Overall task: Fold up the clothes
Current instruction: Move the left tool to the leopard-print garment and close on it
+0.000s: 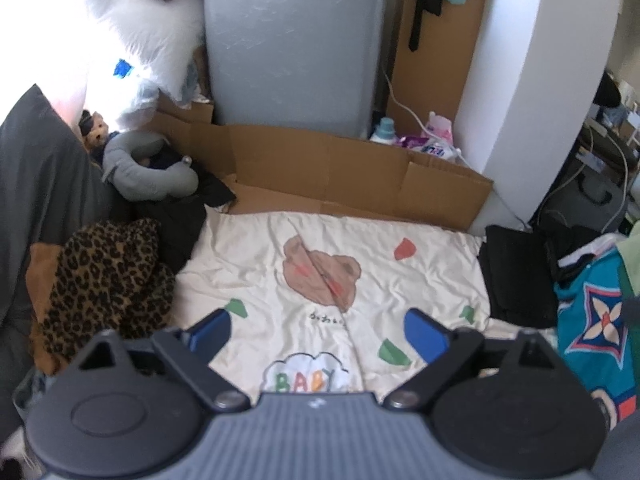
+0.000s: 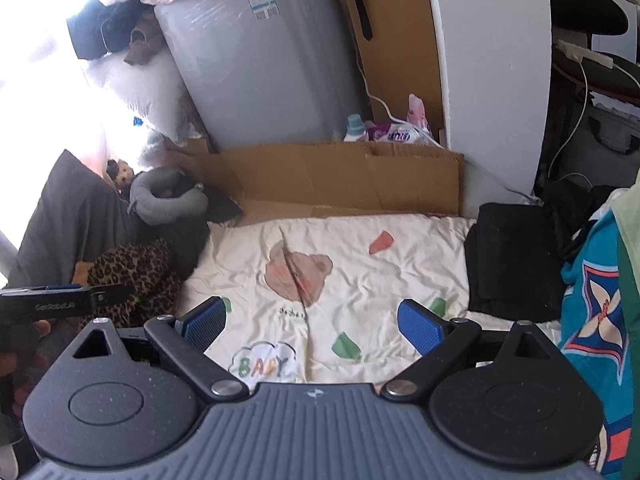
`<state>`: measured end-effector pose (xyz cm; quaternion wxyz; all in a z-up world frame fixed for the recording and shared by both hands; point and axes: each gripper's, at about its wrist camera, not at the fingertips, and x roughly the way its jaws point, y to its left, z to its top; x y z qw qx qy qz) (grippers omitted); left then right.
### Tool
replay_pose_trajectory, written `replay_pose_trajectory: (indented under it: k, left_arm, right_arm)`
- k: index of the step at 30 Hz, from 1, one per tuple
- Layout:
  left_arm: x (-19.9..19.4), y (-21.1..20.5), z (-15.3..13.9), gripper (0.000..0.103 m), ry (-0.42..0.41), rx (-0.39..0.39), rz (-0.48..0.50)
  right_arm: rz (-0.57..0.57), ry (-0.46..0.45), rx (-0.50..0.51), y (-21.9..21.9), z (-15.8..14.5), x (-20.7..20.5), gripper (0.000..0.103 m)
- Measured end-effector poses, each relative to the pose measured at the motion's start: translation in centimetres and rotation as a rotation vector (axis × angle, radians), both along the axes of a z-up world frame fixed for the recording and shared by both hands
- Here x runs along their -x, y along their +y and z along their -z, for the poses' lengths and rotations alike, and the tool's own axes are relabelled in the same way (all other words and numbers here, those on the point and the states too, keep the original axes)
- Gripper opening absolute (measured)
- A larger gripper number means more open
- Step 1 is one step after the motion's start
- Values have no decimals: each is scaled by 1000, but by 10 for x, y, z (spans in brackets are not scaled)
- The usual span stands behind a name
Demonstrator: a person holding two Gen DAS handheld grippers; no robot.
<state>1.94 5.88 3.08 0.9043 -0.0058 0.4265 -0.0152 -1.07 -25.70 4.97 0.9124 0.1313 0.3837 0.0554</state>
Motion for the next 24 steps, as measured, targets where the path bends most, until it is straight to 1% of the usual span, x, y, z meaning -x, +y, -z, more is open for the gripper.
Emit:
replay_pose_trajectory:
  k: [3,6,9,12,19,24]
  left_arm:
    - [-3,16,-2,93,-21,-23,14]
    - [-7,35,3,95,-11,21,24]
    - [-14,55,9,99,-5,51,4]
    - [-16,71,14,100,-13,21,-21]
    - [-22,110,29,100,3,-37,-82]
    - [-24,143,41,100,5,-25,-125]
  right_arm:
    - [8,-22,-3,4,-1,-6,96]
    - [20,-42,0,6,1,-13,96]
    - [38,-51,13,7,4,-19,96]
    - [52,-62,3,5,6,-22,96]
    - [65,-62,8,5,15,-31,96]
    - [51,-59,13,12,21,-41,96]
